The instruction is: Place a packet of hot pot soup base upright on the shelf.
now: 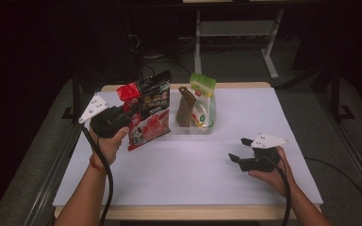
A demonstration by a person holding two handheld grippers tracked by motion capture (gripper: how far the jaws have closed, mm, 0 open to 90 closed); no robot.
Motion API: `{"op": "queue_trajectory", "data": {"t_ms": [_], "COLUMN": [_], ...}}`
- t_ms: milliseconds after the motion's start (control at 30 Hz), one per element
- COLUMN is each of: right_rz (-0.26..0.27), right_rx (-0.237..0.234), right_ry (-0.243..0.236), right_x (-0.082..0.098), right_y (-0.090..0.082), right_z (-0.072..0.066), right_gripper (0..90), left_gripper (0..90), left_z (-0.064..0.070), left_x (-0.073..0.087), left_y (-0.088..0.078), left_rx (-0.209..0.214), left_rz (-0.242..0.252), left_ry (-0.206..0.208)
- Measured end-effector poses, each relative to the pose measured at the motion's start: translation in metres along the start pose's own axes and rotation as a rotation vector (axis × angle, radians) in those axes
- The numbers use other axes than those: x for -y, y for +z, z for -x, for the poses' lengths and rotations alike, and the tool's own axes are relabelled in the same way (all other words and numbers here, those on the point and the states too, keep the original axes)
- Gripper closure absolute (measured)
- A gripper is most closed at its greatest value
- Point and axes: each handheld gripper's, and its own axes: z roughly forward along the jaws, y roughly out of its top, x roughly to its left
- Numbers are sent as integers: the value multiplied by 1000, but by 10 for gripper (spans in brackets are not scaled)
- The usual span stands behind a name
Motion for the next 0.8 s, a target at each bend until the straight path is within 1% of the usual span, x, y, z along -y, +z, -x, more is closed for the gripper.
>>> {"op": "queue_trajectory", "data": {"t_ms": [167,333,433,533,633,733,800], "right_rz": [1,0,-1,0,2,1,1], "right_rx": [4,1,0,-1,-5,-8,-10], "right_ry": [1,2,-1,2,2,4,5], "right_x": [0,0,0,0,0,1,1], "right_y": [-1,0,0,0,0,0,-1], "right_z": [0,0,0,-1,0,0,0], "right_gripper": [242,241,241,241,241,241,241], "left_gripper": [791,791,791,791,791,791,791], "left_z": [-2,-4,-5,-7,-6,-9,-11], "left_x": [-3,-5,-6,-5,-3,0,1], "left_y": [11,25,34,45,56,65,70], "left_rx": [-37,-90,-124,-145,-157,-170,-189], "left_rz": [-1,-10,-20,-33,-33,-29,-26], "left_ry": [-6,-17,-14,-14,-18,-39,-46]}}
